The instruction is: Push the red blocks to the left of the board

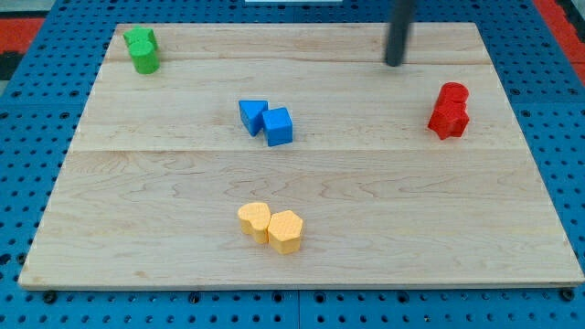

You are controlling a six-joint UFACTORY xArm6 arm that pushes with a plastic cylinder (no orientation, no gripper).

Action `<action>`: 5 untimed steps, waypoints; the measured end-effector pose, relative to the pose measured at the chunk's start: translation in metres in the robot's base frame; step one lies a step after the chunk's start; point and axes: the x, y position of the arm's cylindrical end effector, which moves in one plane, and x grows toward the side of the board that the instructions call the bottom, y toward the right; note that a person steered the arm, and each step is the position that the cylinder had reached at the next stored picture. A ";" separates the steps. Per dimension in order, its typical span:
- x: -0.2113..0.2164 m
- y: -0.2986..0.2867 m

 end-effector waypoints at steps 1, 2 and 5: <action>0.036 0.009; 0.070 0.011; 0.022 0.063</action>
